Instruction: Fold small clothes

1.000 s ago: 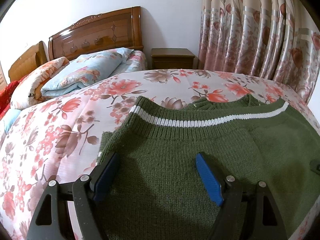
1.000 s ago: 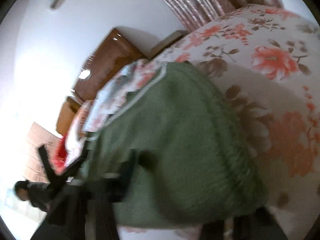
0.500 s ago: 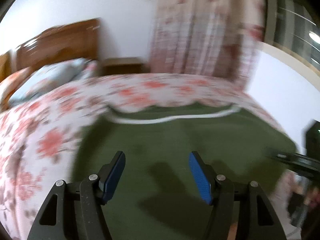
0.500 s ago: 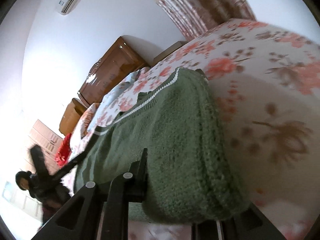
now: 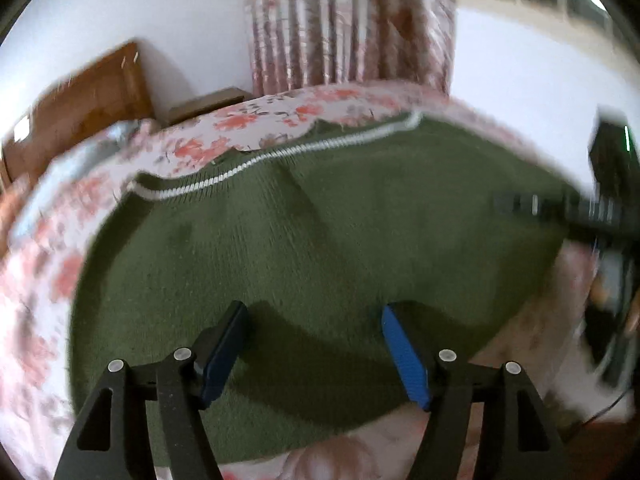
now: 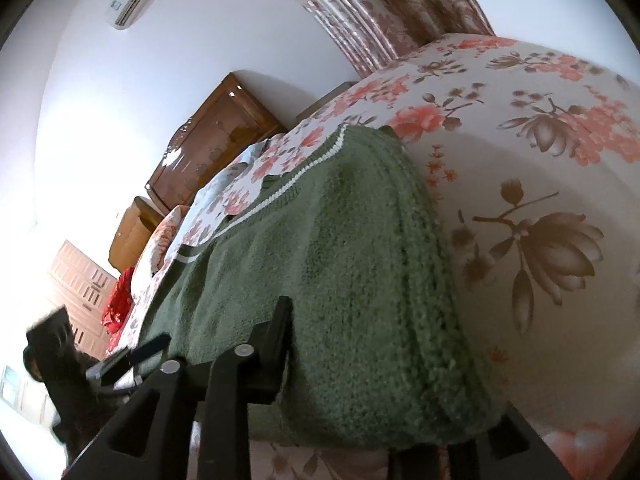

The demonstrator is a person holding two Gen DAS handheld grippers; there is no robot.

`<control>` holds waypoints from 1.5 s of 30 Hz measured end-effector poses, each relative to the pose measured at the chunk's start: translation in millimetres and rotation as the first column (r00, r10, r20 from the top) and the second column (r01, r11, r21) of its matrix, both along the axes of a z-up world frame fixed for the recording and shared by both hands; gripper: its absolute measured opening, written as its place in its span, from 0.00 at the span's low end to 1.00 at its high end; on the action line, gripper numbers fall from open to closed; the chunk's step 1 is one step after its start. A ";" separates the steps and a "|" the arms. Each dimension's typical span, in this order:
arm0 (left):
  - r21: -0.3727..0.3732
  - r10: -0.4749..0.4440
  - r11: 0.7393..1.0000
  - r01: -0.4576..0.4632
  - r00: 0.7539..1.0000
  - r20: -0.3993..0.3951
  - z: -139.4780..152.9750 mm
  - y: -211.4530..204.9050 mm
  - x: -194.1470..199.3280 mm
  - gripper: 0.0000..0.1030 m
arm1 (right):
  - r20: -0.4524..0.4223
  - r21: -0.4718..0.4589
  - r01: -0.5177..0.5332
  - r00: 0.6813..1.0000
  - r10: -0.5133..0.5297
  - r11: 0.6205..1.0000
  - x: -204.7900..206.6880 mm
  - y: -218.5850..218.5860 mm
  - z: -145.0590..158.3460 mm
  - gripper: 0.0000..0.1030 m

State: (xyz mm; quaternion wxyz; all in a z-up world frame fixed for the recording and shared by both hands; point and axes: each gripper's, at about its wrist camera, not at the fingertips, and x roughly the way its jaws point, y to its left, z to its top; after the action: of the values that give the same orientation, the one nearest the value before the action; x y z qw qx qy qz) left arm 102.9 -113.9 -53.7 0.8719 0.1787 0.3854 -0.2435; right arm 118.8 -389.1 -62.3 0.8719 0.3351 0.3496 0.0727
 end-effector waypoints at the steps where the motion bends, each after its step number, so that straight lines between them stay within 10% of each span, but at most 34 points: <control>1: 0.020 -0.003 1.000 0.003 1.000 0.016 -1.3 0.1 -5.9 0.69 | -0.003 0.004 0.003 1.000 -0.003 1.000 0.0 -0.3 -0.6 0.02; 4: -0.005 0.013 1.000 -0.013 1.000 0.008 -1.6 7.1 -9.5 0.69 | -0.007 0.006 0.013 1.000 -0.013 1.000 0.1 -0.5 0.3 0.14; 8: -0.004 -0.019 1.000 0.019 1.000 -0.018 -0.5 12.8 -10.5 0.69 | -0.009 0.005 0.059 0.998 -0.059 0.998 1.3 -0.3 6.3 0.00; 12: -0.240 -0.032 0.971 0.018 0.998 -0.051 24.8 51.5 -14.2 0.57 | 0.078 -0.148 0.088 0.994 -0.077 0.985 2.0 24.0 46.5 0.00; 19: -0.169 -0.040 0.985 0.025 0.996 -0.082 2.8 68.0 -4.3 0.55 | 0.227 -0.374 0.144 0.972 -0.060 0.916 8.4 83.6 109.0 0.00; 21: -0.256 -0.050 0.966 0.028 0.996 -0.080 4.3 83.7 -13.7 0.55 | 0.258 -0.456 0.131 0.966 -0.011 0.880 15.1 108.7 124.8 0.00; 26: -0.494 0.087 0.863 -0.102 0.995 -0.053 25.8 159.2 -15.7 0.55 | 0.317 -0.711 0.055 0.915 0.249 0.701 18.4 202.2 148.6 0.00; 30: -0.635 0.237 0.739 -0.225 0.969 -0.068 42.1 225.4 -14.8 0.54 | 0.182 -0.889 -0.090 0.830 0.527 0.449 22.6 291.5 120.9 0.00; 33: -0.649 0.285 0.707 -0.281 0.953 -0.103 42.7 249.6 -9.3 0.54 | -0.075 -0.933 -0.283 0.756 0.651 0.222 34.0 342.6 60.6 0.00; 35: -0.668 0.274 0.682 -0.298 0.951 -0.144 37.5 259.4 -6.4 0.54 | -0.079 -0.981 -0.176 0.751 0.656 0.084 19.4 358.4 33.5 0.00; 39: -0.745 0.168 0.598 -0.296 0.955 -0.244 25.4 259.4 3.4 0.55 | -0.075 -0.982 -0.170 0.752 0.655 0.083 15.1 351.3 35.2 0.00; 41: -0.769 0.110 0.565 -0.298 0.952 -0.287 20.7 253.9 10.6 0.55 | -0.077 -0.984 -0.163 0.751 0.656 0.071 13.9 348.0 36.8 0.18; 43: -0.774 0.085 0.556 -0.303 0.947 -0.310 18.2 247.8 15.2 0.55 | -0.086 -0.985 -0.163 0.741 0.666 0.053 6.6 346.4 37.9 1.00; 45: -0.775 0.047 0.556 -0.301 0.942 -0.332 15.3 241.5 16.1 0.56 | -0.080 -0.980 -0.184 0.720 0.689 0.079 -1.4 342.4 41.3 1.00</control>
State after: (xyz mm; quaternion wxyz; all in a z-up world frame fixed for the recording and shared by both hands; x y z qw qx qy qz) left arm 118.9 127.6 -38.4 0.8131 -0.3176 0.3618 -0.3273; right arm 117.5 -46.7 -21.0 0.8668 -0.4141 0.2114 0.1803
